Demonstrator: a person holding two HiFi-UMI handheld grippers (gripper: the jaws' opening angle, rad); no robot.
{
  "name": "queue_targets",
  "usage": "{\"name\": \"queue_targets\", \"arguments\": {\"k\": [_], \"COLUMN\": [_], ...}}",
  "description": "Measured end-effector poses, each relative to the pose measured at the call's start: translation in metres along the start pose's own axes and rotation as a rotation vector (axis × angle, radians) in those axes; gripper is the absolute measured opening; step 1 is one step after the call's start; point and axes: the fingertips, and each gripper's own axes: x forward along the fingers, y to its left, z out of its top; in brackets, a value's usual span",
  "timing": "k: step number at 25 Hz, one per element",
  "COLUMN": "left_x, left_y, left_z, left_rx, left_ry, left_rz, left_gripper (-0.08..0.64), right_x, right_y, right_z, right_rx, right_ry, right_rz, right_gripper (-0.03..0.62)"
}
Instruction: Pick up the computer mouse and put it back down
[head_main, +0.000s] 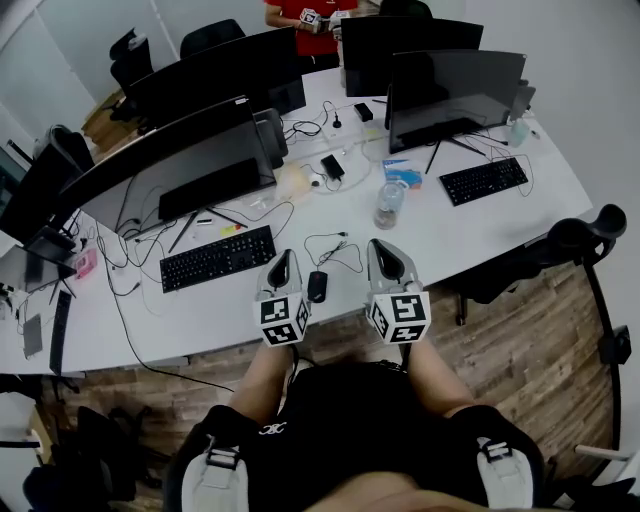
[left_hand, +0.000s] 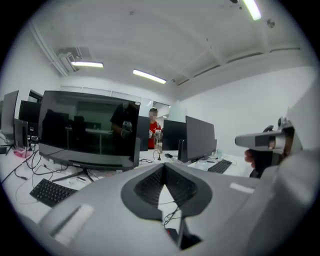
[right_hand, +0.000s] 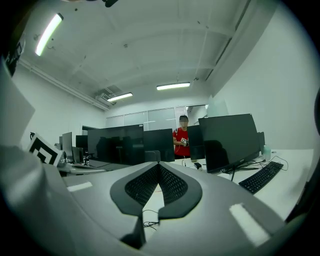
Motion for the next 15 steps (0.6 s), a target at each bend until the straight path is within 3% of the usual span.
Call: {"name": "queue_targets", "arguments": {"k": [5, 15], "left_x": [-0.015, -0.028], "left_y": [0.000, 0.013], "left_z": [0.025, 0.031], "left_rx": [0.019, 0.019], "left_ry": [-0.038, -0.040], "left_rz": [0.006, 0.016], "left_gripper": [0.054, 0.054], "right_x": [0.010, 0.025], "right_y": [0.011, 0.038], "right_z": [0.003, 0.003], "right_rx": [0.008, 0.003], "right_ry": [-0.018, -0.015], "right_rz": [0.022, 0.067], "right_gripper": [0.004, 0.005]}}
